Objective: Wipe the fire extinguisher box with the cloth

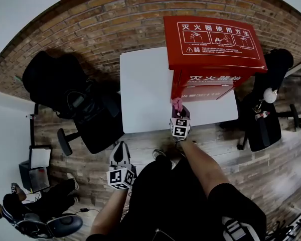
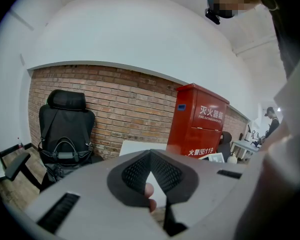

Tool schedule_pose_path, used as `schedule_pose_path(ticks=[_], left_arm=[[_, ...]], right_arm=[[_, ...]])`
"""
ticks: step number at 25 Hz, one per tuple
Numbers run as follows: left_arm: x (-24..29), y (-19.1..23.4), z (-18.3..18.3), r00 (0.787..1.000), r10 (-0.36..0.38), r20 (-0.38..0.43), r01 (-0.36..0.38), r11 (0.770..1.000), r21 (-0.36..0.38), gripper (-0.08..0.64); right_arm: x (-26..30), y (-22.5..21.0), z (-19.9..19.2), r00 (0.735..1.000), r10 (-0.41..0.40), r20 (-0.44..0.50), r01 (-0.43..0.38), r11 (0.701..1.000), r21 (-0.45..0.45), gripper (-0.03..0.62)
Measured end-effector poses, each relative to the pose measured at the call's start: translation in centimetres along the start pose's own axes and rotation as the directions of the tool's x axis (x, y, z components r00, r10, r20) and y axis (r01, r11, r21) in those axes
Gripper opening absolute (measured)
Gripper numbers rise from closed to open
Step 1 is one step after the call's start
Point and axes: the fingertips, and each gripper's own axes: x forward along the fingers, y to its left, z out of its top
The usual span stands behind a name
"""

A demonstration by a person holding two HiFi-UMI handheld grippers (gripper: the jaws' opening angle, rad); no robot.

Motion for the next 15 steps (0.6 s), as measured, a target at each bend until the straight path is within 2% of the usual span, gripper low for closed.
schedule_pose_path(ticks=[7,15], left_arm=[[-0.2,1.1,-0.4,1.0,0.018,-0.009,-0.018,1.0,-0.002,0.018],[-0.5,2.2,-0.8,0.999,0.041,-0.021,-0.041,0.999,0.008,0.018]], right_arm=[[0.5,2.3,-0.3,1.0,0.022,0.005,-0.022,1.0,-0.006,0.112],[1.7,2.1,-2.6,0.999,-0.007,-0.033,0.006,1.0,-0.02,0.114]])
